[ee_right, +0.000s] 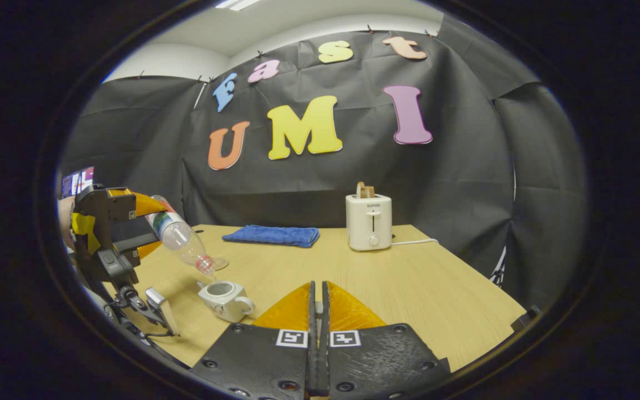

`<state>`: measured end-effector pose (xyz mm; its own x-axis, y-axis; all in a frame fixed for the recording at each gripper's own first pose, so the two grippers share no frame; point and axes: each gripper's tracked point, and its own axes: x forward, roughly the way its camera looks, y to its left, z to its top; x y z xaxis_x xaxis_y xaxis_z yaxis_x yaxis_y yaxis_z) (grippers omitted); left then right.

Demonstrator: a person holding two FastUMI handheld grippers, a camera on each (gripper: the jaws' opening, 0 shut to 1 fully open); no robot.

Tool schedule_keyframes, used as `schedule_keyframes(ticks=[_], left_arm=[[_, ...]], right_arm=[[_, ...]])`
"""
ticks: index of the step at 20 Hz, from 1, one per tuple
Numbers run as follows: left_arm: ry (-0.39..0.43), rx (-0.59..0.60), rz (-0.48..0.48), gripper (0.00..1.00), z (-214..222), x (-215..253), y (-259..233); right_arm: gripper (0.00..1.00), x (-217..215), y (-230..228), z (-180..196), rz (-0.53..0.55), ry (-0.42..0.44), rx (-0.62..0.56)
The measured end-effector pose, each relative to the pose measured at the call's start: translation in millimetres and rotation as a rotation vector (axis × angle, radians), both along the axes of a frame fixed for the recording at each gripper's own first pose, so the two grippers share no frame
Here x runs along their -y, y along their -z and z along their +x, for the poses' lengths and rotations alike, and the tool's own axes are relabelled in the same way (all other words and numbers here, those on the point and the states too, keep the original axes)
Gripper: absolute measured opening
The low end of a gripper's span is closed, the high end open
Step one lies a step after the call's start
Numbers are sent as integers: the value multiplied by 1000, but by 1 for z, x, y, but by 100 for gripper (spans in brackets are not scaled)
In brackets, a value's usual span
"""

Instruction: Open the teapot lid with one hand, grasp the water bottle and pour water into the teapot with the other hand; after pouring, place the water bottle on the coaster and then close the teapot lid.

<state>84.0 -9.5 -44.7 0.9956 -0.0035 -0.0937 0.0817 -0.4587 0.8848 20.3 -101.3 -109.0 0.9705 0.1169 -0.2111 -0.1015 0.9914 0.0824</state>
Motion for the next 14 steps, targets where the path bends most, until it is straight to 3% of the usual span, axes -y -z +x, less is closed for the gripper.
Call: schedule_keyframes(ticks=[13,14], left_arm=[[3,3,58,74,-4,5,-8],[3,3,61,77,-4,5,-8]], right_arm=[[0,6,0,-1,12,7,5],[0,6,1,-2,13,7,5]])
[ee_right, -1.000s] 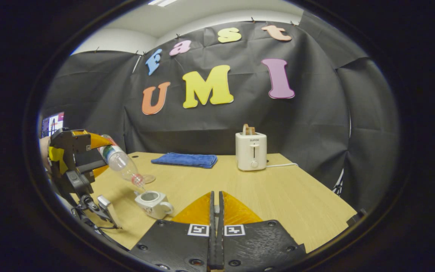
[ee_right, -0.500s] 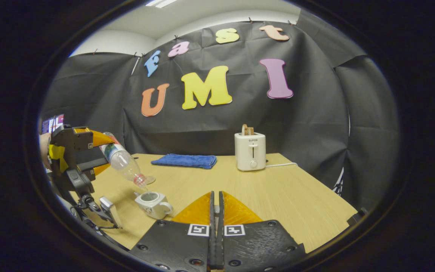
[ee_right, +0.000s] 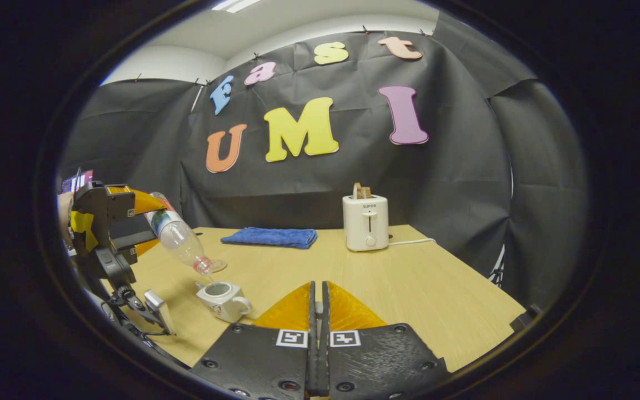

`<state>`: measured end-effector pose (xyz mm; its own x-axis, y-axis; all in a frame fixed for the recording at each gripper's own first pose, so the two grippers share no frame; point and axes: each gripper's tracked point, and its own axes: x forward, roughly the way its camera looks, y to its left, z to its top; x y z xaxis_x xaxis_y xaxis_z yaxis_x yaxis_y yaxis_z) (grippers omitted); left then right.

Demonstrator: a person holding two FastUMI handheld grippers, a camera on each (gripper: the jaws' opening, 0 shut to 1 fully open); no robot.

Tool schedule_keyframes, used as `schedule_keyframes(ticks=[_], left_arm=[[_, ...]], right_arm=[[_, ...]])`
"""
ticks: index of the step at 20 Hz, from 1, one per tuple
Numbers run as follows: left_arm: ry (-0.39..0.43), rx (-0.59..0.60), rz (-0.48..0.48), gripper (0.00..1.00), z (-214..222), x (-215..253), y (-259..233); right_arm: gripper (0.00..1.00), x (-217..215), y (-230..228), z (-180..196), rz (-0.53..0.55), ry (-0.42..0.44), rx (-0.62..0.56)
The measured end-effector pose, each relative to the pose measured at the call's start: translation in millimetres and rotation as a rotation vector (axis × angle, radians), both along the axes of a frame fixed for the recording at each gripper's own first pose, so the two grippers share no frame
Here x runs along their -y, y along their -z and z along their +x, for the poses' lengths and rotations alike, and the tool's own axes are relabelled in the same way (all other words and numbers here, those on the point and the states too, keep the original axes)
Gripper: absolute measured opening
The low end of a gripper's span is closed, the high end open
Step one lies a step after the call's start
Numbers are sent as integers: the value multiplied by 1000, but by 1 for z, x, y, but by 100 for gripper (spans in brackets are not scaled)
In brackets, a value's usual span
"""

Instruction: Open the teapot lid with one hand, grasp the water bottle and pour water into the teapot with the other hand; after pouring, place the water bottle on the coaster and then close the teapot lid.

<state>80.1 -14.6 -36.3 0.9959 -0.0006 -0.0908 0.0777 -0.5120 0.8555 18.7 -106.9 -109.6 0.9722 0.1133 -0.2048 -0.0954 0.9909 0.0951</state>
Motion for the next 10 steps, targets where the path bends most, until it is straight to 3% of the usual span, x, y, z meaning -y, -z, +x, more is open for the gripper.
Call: schedule_keyframes(ticks=[1,10], left_arm=[[0,1,3,74,0,0,0],[-3,-14,-21,74,0,-1,2]], right_arm=[[0,0,0,0,0,0,0],[0,-1,1,-1,2,-1,-2]])
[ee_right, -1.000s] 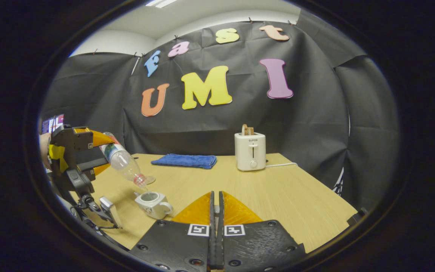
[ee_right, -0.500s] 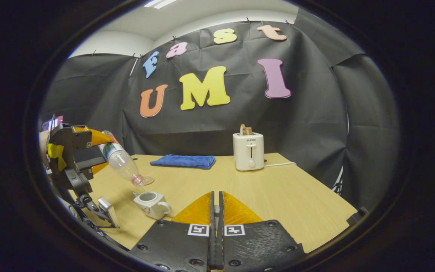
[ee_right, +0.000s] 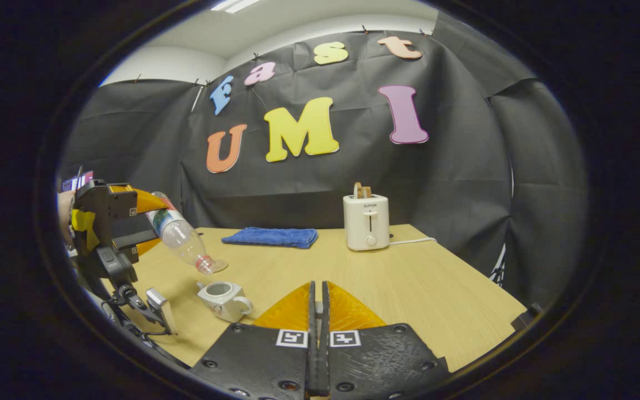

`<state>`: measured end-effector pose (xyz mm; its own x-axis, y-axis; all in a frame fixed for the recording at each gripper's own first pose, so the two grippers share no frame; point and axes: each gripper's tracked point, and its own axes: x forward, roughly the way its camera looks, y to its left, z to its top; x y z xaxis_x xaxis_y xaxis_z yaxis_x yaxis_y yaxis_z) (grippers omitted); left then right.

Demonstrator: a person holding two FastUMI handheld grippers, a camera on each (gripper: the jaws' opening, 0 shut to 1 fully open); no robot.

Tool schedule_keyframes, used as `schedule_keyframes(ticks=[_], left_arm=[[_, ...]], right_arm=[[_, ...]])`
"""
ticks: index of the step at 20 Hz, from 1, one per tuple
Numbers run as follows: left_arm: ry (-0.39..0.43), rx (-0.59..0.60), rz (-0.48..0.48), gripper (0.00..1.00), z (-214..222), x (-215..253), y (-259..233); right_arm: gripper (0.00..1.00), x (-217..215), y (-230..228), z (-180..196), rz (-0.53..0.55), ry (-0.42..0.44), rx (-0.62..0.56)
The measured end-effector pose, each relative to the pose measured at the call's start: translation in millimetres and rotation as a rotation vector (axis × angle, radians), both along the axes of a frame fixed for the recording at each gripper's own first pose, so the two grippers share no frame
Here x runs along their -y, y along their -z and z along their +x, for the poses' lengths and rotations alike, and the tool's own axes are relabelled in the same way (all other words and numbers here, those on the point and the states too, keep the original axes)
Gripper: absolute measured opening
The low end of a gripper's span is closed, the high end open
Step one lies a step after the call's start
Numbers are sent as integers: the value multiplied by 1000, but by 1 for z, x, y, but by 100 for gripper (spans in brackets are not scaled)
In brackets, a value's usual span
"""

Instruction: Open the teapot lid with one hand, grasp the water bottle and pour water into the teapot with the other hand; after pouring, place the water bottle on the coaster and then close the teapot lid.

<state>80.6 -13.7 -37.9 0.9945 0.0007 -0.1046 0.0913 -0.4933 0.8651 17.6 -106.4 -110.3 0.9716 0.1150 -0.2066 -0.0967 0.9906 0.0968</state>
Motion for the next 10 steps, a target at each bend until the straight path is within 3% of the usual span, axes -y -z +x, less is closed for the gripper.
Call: schedule_keyframes(ticks=[5,10], left_arm=[[-28,-55,-105,74,-2,-8,19],[-146,-224,-462,74,-15,-25,70]], right_arm=[[2,1,0,-1,-6,7,-3],[0,-8,-7,-2,-9,-2,-2]])
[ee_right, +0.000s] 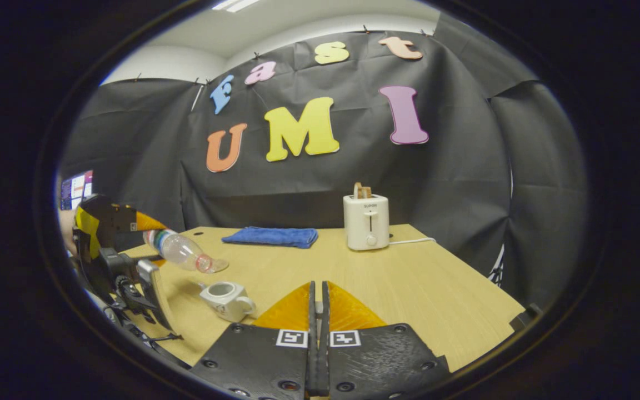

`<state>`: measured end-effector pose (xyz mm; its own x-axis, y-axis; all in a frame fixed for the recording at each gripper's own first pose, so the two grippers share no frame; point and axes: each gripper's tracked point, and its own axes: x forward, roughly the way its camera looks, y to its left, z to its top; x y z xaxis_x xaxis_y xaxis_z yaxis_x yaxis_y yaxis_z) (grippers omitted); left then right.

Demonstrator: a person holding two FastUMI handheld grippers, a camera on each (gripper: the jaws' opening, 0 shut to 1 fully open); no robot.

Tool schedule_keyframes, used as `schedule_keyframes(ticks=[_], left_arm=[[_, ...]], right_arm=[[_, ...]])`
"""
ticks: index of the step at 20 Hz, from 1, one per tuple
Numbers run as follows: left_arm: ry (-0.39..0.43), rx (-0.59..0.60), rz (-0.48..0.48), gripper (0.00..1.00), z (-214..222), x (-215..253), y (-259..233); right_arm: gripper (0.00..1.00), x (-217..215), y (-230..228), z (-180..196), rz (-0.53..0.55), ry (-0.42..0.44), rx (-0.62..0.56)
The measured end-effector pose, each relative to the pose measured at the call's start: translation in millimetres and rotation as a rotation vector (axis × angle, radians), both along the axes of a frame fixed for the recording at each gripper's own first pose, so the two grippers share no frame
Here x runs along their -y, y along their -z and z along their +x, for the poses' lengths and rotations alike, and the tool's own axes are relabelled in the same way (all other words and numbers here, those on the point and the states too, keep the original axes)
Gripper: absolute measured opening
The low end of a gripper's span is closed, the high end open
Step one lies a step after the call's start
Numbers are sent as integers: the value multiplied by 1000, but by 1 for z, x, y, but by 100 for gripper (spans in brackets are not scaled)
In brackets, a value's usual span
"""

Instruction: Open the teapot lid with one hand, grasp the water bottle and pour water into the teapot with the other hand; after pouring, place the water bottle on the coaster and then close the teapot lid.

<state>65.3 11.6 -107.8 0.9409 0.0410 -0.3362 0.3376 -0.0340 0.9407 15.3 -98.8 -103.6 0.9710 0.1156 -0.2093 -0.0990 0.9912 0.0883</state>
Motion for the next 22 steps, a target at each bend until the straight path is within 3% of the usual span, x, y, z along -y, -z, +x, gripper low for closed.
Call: schedule_keyframes(ticks=[6,13,16,22], left_arm=[[-120,-138,-552,74,-30,14,13],[-220,-121,-1143,75,-44,24,-13],[-247,-67,-1292,75,-46,16,-25],[-226,21,-1440,74,-31,10,-56]], right_arm=[[0,-22,-14,0,-14,-37,14],[0,-48,-27,-1,-40,-82,31],[0,-59,-31,-1,-45,-100,40],[0,-75,-31,1,-49,-125,37]])
